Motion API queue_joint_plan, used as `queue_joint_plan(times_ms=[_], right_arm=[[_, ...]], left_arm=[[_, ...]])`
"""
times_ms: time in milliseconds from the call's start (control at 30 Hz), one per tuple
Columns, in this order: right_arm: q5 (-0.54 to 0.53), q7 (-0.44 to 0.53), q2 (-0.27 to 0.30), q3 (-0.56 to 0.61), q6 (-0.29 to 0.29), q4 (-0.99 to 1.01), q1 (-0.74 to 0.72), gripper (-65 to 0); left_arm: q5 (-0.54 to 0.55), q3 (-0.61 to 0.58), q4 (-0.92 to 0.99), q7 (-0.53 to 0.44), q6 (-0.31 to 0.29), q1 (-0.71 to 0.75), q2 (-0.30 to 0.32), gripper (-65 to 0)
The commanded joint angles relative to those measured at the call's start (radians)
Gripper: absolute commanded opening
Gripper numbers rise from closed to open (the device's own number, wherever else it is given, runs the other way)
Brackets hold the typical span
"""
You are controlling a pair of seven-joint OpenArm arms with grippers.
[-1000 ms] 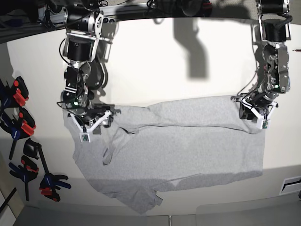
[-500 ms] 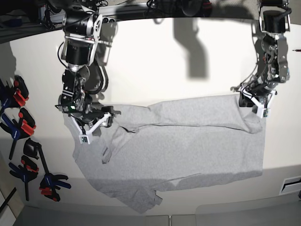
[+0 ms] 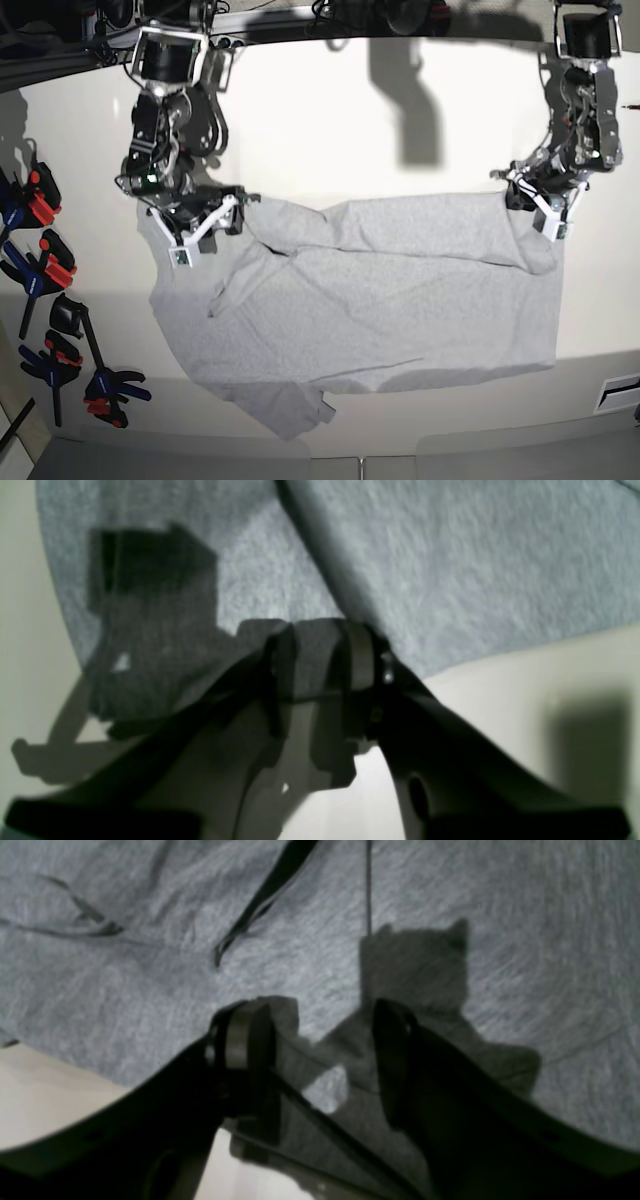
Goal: Fold the T-shirt properly
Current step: 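Drag the shirt back toward the collar side with both grippers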
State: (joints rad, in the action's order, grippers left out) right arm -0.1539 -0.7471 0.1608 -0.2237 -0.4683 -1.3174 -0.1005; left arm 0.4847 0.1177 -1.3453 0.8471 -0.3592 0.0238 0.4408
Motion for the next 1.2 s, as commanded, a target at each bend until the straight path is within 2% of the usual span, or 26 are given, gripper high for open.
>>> queue_joint_plan(times_ms=[0,200,300,367,467,600,700,800,867,967,1067,1167], right_arm=[[0.019,-0.038,0.005,0.001,0.000,-0.027,0.010,-34.1],[0.019,-0.066,0.006,0.001,0.000,-0.129,0.101,-34.1],[0.018,-0.067,0.005,0.000,0.001,-0.163,0.148,-34.1],[0.018,-0.075,0.005,0.000,0.001,-0.190,0.182,-34.1],[0.018,-0.089,0.006,0.000,0.001,-0.251,0.237,-34.1],[0.019,-0.087,0.006,0.000,0.001,-0.333,0.304,-34.1],[0.019,-0.081,0.005,0.000,0.001,-0.368,0.319,-34.1],[0.019,-0.080,0.006,0.000,0.001,-0.374,0.314,-34.1],[0.019,-0.080,0.006,0.000,0.001,-0.374,0.314,-34.1],[0.019,-0.080,0.006,0.000,0.001,-0.374,0.314,-34.1],[0.019,-0.080,0.005,0.000,0.001,-0.374,0.314,-34.1],[0.019,-0.080,0.006,0.000,0.001,-0.374,0.314,-34.1]], left_arm=[[-0.027,-0.007,-0.014,0.086,0.006,0.014,0.007,-49.9],[-0.035,-0.006,-0.159,0.133,0.077,0.063,0.035,-49.9],[-0.041,-0.006,-0.255,0.156,0.135,0.128,0.060,-49.9],[-0.095,-0.005,-0.329,0.155,0.141,0.185,0.061,-49.9],[-0.157,-0.002,-0.444,0.154,0.190,0.275,0.061,-49.9],[-0.238,0.000,-0.602,0.097,0.246,0.361,0.061,-49.9],[-0.319,0.000,-0.695,-0.025,0.287,0.367,0.061,-49.9],[-0.383,-0.001,-0.706,-0.140,0.270,0.330,0.061,-49.9],[-0.360,-0.001,-0.677,-0.146,0.225,0.284,0.060,-49.9],[-0.250,-0.001,-0.566,-0.155,0.161,0.202,0.061,-49.9],[-0.218,-0.001,-0.418,-0.158,0.148,0.116,0.060,-49.9],[-0.218,-0.008,-0.350,-0.153,0.148,0.055,0.058,-49.9]])
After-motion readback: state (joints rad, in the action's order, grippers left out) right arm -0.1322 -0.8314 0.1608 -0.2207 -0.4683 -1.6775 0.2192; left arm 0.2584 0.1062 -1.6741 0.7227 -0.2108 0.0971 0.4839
